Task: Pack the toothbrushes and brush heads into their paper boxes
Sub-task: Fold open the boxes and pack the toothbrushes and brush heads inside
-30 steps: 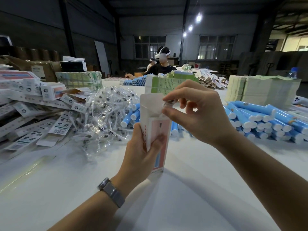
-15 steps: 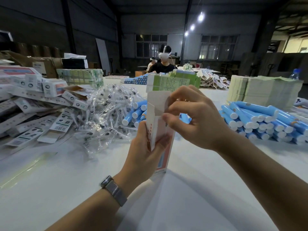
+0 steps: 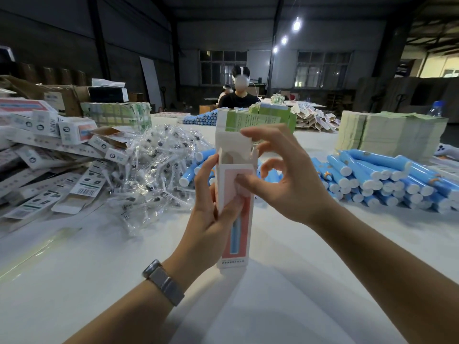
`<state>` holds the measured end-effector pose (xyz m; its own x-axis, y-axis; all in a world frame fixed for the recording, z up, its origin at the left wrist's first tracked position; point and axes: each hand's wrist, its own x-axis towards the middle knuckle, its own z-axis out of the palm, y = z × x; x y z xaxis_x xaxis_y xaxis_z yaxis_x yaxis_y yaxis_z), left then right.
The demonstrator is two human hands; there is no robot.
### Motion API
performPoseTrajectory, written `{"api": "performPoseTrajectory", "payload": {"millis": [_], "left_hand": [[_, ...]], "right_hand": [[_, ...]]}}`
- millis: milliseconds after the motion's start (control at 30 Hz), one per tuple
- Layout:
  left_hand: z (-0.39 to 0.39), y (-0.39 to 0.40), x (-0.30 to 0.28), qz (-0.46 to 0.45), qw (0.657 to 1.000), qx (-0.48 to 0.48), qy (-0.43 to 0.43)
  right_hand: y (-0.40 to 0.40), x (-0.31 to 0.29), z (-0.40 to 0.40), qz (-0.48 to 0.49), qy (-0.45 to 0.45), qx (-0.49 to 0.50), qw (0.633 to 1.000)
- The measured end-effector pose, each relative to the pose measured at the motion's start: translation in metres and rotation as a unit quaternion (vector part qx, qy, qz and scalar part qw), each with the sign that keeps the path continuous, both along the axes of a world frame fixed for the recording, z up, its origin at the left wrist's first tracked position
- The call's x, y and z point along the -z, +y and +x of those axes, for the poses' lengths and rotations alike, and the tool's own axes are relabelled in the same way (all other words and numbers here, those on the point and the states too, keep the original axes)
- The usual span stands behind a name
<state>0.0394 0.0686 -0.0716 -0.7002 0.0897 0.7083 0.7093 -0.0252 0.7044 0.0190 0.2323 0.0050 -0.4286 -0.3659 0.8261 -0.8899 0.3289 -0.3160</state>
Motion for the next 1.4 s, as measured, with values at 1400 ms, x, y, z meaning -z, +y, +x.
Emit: {"api": "performPoseTrajectory", "payload": {"millis": [1400], "left_hand": [[0.008, 0.002, -0.014, 0.036, 0.998, -0.052, 0.021]], "right_hand": [[-0.014, -0.011, 0.01, -0.074, -0.121, -0.112, 0.984]]}}
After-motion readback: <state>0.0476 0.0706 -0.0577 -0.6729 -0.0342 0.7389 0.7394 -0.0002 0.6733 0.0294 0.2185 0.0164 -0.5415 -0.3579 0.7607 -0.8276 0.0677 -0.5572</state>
